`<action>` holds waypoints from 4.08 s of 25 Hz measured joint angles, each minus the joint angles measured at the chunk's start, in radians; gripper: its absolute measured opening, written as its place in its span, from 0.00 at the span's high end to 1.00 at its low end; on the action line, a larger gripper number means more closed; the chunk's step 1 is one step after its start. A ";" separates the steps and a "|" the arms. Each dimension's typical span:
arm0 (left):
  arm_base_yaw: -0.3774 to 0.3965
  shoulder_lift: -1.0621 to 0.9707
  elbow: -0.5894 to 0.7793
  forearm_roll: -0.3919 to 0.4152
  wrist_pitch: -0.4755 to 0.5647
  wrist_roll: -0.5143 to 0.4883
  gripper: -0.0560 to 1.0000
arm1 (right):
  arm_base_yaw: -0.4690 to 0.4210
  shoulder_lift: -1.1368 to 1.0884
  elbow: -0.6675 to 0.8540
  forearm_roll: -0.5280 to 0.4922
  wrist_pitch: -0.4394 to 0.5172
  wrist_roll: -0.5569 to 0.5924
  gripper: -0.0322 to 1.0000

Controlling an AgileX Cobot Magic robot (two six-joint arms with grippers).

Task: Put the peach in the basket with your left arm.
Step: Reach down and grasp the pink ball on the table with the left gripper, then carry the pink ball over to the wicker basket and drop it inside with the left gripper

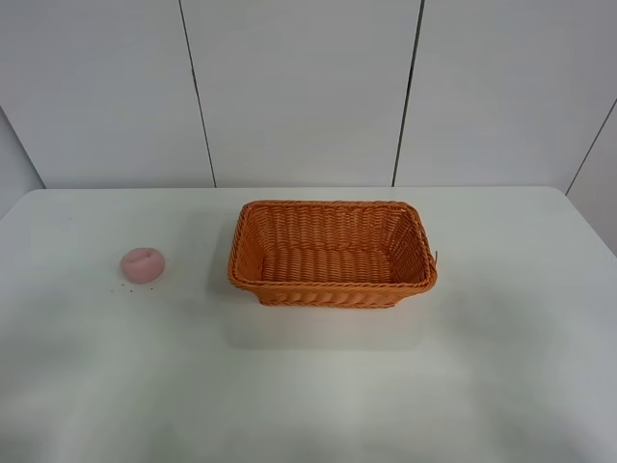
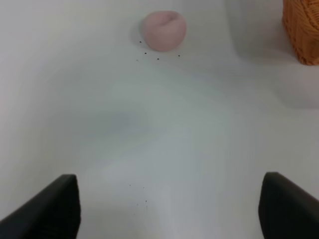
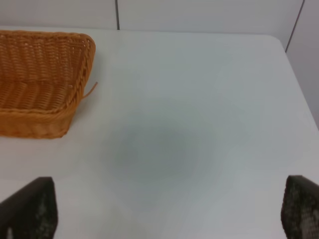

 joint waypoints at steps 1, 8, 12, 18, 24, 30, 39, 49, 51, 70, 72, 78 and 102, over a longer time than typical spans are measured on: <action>0.000 0.000 0.000 0.000 0.000 0.000 0.23 | 0.000 0.000 0.000 0.000 0.000 0.000 0.30; 0.000 0.021 -0.017 -0.009 -0.003 0.000 0.23 | 0.000 0.000 0.000 0.000 0.000 0.000 0.30; 0.000 0.210 -0.125 -0.056 -0.018 0.000 0.23 | 0.000 0.000 0.000 0.000 0.000 0.000 0.30; 0.000 0.680 -0.329 -0.065 -0.106 0.018 0.23 | 0.000 0.000 0.000 0.000 0.000 0.000 0.30; 0.000 1.197 -0.556 -0.065 -0.252 0.044 0.23 | 0.000 0.000 0.000 0.000 0.000 0.000 0.30; 0.000 1.648 -0.845 -0.065 -0.266 0.044 0.23 | 0.000 0.000 0.000 0.000 0.000 0.000 0.30; 0.000 2.089 -1.133 -0.065 -0.186 0.044 0.23 | 0.000 0.000 0.000 0.000 0.000 0.000 0.30; 0.000 2.266 -1.140 -0.065 -0.187 0.044 0.23 | 0.000 0.000 0.000 0.000 0.000 0.000 0.30; 0.000 2.270 -1.140 -0.066 -0.187 0.044 0.23 | 0.000 0.000 0.000 0.000 0.000 0.000 0.30; -0.001 2.177 -1.180 -0.034 -0.094 -0.039 0.90 | 0.000 0.000 0.000 0.000 0.000 0.003 0.30; 0.000 2.120 -1.204 -0.008 -0.063 -0.059 0.90 | 0.000 0.000 0.000 0.000 0.000 0.003 0.30; -0.009 2.030 -1.286 0.006 0.028 -0.085 0.90 | 0.000 0.000 0.000 0.000 0.000 0.003 0.30; -0.623 2.434 -1.841 0.002 0.106 -0.147 0.90 | 0.000 0.000 0.000 0.000 0.000 0.003 0.30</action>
